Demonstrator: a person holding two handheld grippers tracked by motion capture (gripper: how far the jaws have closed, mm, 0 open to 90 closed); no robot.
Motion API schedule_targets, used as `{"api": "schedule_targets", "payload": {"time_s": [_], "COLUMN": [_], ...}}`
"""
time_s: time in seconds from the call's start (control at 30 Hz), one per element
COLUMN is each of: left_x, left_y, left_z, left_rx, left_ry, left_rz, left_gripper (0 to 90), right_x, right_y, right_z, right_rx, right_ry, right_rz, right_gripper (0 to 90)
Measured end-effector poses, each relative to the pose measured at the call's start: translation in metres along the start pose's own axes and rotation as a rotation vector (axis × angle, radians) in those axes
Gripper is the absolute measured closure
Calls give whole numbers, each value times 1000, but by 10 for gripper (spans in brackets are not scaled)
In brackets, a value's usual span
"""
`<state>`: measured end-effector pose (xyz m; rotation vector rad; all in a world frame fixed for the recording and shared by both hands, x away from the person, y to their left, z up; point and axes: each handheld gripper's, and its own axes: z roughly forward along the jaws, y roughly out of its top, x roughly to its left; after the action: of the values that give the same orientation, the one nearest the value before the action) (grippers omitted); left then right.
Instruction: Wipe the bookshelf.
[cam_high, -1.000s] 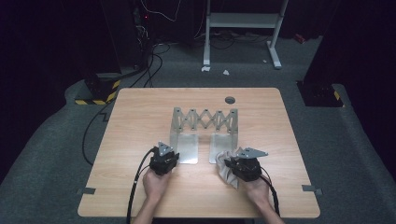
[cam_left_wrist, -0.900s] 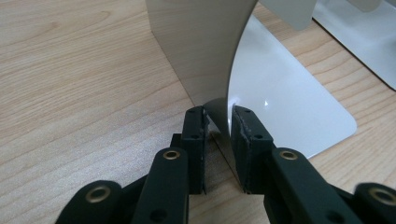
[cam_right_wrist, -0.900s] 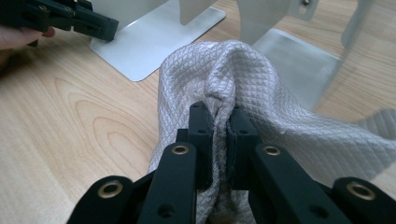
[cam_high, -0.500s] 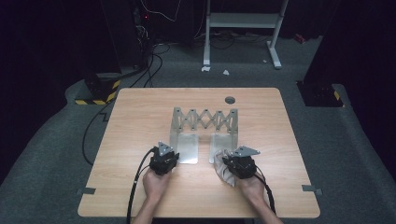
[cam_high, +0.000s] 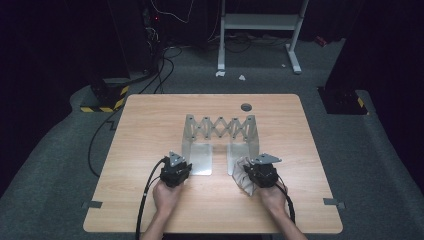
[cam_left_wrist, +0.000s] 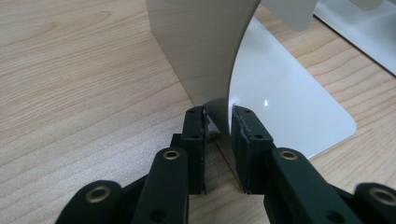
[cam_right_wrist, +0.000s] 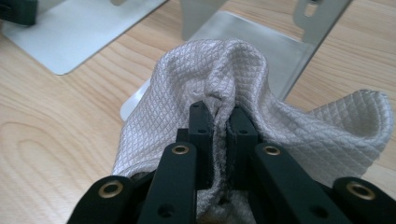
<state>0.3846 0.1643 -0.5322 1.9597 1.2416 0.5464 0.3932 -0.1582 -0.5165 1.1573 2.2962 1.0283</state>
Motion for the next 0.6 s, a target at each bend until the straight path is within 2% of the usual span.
{"api": "schedule_targets", "payload": {"time_s": [0.37,0.6], "left_x": [0,0], "left_y": [0,0], "left_z": [0,0], "left_rx": [1,1], "left_ry": [-1,-1], "left_rz": [-5,-5], "left_gripper": [755,756], "right_x": [-22,-13], "right_y": [-2,1], "right_z": [-2,-4], "right_rx": [20,19], "right_ry": [-76,-77], "right_rz": [46,30], "right_gripper": [836,836]}}
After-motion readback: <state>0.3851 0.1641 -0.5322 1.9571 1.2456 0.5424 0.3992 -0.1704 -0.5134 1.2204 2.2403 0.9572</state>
